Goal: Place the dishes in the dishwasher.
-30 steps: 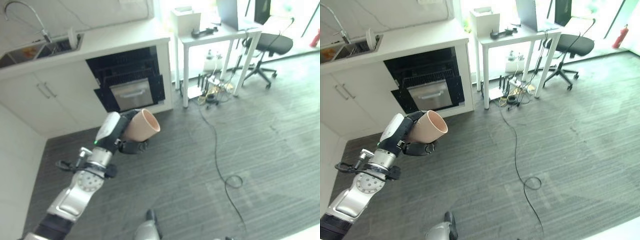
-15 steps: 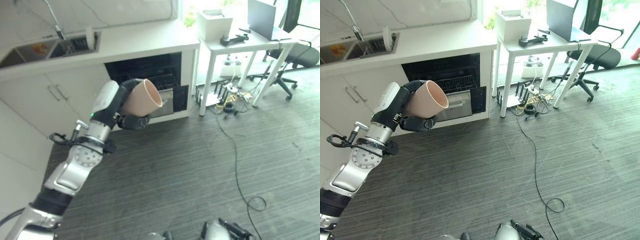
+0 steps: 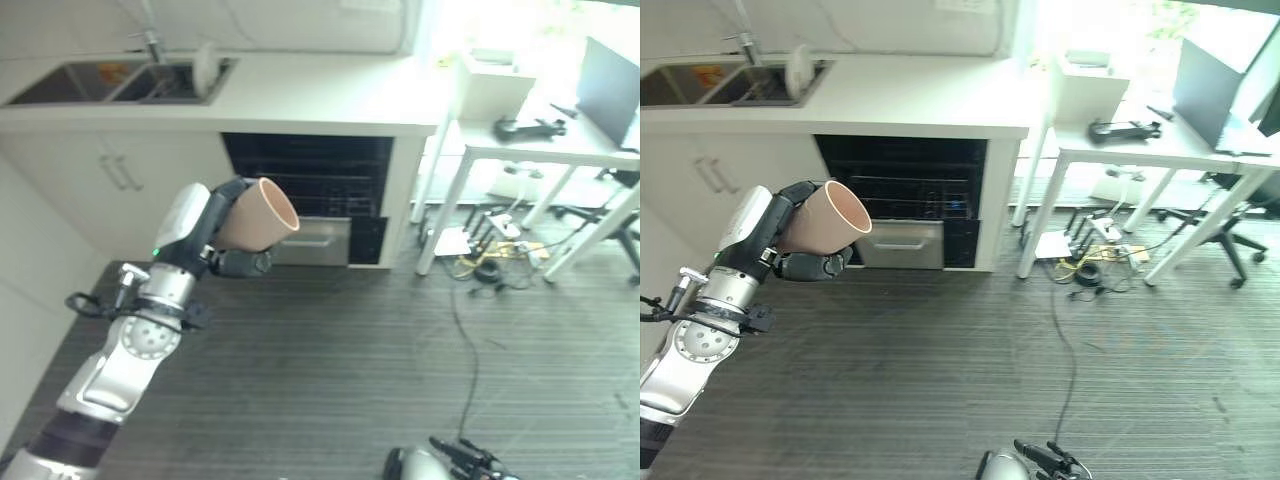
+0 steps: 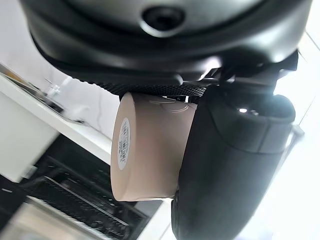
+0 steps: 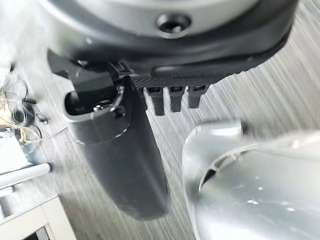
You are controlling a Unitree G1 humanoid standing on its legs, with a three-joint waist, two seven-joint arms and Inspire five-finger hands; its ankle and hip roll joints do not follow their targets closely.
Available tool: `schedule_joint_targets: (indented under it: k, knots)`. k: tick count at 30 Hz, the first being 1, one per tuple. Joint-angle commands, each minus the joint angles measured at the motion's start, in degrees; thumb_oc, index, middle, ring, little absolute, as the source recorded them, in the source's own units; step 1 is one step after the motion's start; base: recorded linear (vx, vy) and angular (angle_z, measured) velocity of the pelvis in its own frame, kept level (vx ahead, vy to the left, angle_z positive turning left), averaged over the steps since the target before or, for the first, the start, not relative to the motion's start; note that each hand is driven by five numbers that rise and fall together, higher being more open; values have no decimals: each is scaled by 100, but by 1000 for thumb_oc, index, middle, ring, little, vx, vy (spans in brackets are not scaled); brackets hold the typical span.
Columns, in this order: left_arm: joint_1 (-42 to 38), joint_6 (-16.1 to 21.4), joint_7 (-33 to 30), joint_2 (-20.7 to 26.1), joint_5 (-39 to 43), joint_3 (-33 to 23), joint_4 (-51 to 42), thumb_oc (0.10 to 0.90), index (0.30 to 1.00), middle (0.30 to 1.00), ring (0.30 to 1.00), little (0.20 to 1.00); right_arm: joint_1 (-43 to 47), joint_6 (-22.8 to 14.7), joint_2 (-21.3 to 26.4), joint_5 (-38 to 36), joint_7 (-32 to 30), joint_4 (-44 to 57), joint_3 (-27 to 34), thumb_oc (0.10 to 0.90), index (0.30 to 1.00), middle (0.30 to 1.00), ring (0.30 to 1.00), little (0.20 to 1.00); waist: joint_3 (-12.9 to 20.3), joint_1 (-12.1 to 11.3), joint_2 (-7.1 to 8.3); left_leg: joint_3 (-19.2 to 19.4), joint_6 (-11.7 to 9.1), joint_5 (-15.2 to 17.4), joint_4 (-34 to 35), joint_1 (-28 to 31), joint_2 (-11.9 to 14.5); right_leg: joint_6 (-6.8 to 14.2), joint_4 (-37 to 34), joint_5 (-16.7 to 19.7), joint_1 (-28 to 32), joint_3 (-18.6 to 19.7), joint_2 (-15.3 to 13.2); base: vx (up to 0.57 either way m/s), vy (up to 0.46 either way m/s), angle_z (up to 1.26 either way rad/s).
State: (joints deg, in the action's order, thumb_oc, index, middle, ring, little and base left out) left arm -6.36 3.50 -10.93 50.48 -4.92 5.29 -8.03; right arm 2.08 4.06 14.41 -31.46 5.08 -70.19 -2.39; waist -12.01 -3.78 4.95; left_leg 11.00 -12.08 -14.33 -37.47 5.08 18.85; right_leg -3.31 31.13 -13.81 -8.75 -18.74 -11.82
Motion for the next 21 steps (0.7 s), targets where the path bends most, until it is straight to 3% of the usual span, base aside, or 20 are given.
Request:
schedule_joint_targets:
  k: [1,2,3,4,6,8,10,14,18,19,21]
  knots:
    - [-1021,436,-551,176,101,-665,-474,400,300,300,300,300,-367,-99,493,7,70,-76,-75,800,900,900,900,900,194,55,-518,672,667,1777,-208,-1127,-759,886,-1394,573,706,-142,-149,335,-247,2]
    - [-1056,402,-585,203,88,-736,-407,400,300,300,300,300,-301,-95,464,103,108,-178,-35,800,900,900,900,900,168,-29,-588,983,703,1478,639,-1316,-1080,911,-1394,407,804,-101,21,456,-64,-19]
    - [-1045,361,-719,131,-11,-707,-404,400,300,300,300,300,-314,-146,379,73,68,-268,-13,800,900,900,900,900,163,-68,-652,1099,748,1180,1831,-1325,-1157,966,-1394,348,862,-78,114,452,8,-62]
    - [-1015,357,-750,107,-26,-713,-419,400,300,300,300,300,-338,-162,351,60,69,-286,-16,800,900,900,900,900,159,-87,-683,1016,737,1113,2028,-1369,-1154,978,-1394,345,873,-49,153,426,138,-117]
    - [-875,425,-792,-45,-148,-759,-415,400,300,300,300,300,-452,-159,256,-15,47,-316,-108,800,900,900,900,900,221,-127,-865,636,562,1146,2028,-1890,-664,1033,-1394,302,873,-60,298,332,172,-95]
    - [-785,422,-745,-127,-237,-851,-438,400,300,300,300,300,-516,-172,237,81,108,-367,-140,800,900,900,900,900,280,-152,-902,511,435,1123,2028,-2055,-431,1080,-1394,281,896,-127,283,322,148,-39]
    - [-696,476,-675,-188,-259,-982,-408,400,300,300,300,300,-593,-238,230,156,136,-416,-155,800,900,900,900,900,364,-138,-864,475,335,1283,2028,-1957,-332,1145,-1394,139,1005,-211,224,402,177,-84]
    - [-703,609,-622,-196,-254,-1083,-395,400,300,300,300,300,-570,-219,271,40,-2,-356,-136,800,900,900,900,900,419,-105,-859,750,516,1589,2028,-1639,-377,1105,-1394,69,1154,-466,221,253,221,12]
    - [-844,766,-507,-295,-254,-930,-426,400,300,300,300,300,-593,-349,270,-122,-56,-263,-19,800,900,900,900,900,430,-181,-857,600,849,1908,2028,-1487,-859,1035,-1394,-138,1597,-442,436,354,316,104]
    - [-980,895,-510,-281,-281,-754,-291,400,300,300,300,300,-620,-364,235,-184,-77,-191,38,800,900,900,900,900,433,-158,-873,504,1107,2050,2028,-1395,-1151,1183,-421,-109,1362,-279,393,409,409,98]
    - [-1110,994,-503,-219,-295,-631,-162,400,300,300,300,300,-636,-374,211,-227,-51,-124,120,800,900,900,900,900,465,-140,-819,504,1338,2197,2028,-1340,-1442,1367,339,116,1189,-164,367,280,285,83]
